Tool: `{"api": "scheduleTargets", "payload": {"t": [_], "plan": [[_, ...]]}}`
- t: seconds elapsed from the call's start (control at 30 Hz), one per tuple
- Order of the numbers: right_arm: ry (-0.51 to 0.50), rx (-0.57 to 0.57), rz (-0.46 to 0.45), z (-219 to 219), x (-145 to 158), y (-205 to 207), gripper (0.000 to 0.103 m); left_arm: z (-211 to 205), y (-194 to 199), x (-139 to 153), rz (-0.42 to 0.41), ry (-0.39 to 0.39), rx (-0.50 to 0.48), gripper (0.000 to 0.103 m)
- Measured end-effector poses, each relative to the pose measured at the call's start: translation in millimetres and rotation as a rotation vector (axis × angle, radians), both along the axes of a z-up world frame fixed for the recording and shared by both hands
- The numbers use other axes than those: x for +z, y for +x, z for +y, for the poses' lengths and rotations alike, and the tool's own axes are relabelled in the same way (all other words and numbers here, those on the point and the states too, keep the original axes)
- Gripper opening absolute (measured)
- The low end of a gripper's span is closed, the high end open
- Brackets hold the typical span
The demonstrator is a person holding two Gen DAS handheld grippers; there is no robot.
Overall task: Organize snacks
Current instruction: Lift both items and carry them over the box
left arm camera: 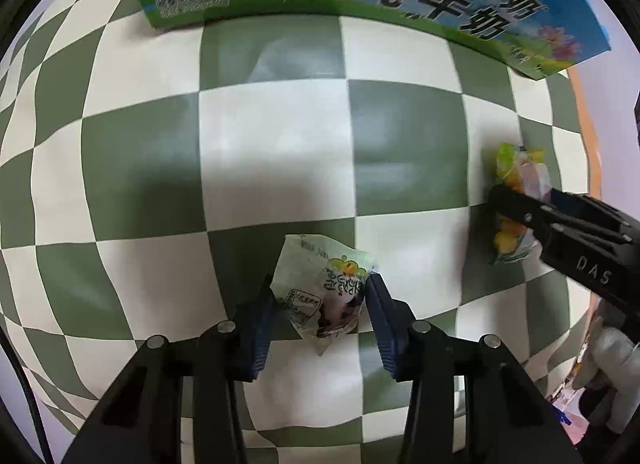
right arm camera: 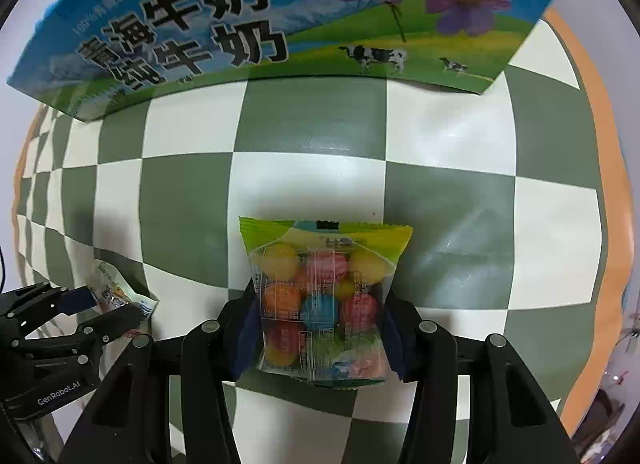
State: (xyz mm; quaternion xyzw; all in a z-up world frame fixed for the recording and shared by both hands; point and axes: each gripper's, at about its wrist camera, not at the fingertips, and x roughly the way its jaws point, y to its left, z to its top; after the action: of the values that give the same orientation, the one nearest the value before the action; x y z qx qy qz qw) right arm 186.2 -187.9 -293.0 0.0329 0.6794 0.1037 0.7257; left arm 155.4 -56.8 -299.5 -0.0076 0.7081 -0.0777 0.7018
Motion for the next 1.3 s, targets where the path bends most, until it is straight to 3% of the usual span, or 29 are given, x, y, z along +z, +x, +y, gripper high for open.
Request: {"api": "scheduleTargets", "payload": {"t": [0.1,0.17,0.23,0.5,0.63,0.77,0.87,0.97,1.13,1.3], "plan": [[0.030,-0.009,0.008,1.6,4.1,-3.3,0.055,-3.8,1.5,-3.3,0.011,0.006,-0.048,0.042],[0.031,-0.005,0.011,-0.5,5.9,-6.9,0.055,-15.4,10.9,-8.7,0.029,0.008,-0.062,0.052],[0.037,-0.010,0.023,3.0,4.1,-9.3,0.055,-11.8,17.1,-18.8,0.067,-0.012,-0.053,0.055],[0.027,0.013,0.021,4.7,2.7,-3.1,0.055,9.7,27.9,-10.4,0.053,-0.016,-0.002,0.048],[0.078,-0.019,0.024,-3.4,-1.4,-8.6,0.055,26.2,28.7,6.3,0.055,-0.038,0.020,0.040],[0.119,-0.027,0.025,-7.8,6.2,-10.4,0.055,30.1,37.4,16.1,0.065,-0.054,0.023,0.040],[0.125,-0.019,0.033,-5.6,8.3,-11.3,0.055,34.3,45.1,0.1,0.126,-0.128,0.021,0.045],[0.111,-0.005,0.040,-3.0,-0.7,-10.3,0.055,39.8,51.8,-10.1,0.147,-0.134,0.059,0.044],[0.109,0.000,0.034,-3.3,-2.3,-8.5,0.055,31.2,48.3,8.4,0.071,-0.049,0.022,0.042],[0.133,-0.014,0.012,-8.5,5.2,-12.2,0.055,20.0,43.6,31.3,0.040,-0.059,-0.016,0.038]]}}
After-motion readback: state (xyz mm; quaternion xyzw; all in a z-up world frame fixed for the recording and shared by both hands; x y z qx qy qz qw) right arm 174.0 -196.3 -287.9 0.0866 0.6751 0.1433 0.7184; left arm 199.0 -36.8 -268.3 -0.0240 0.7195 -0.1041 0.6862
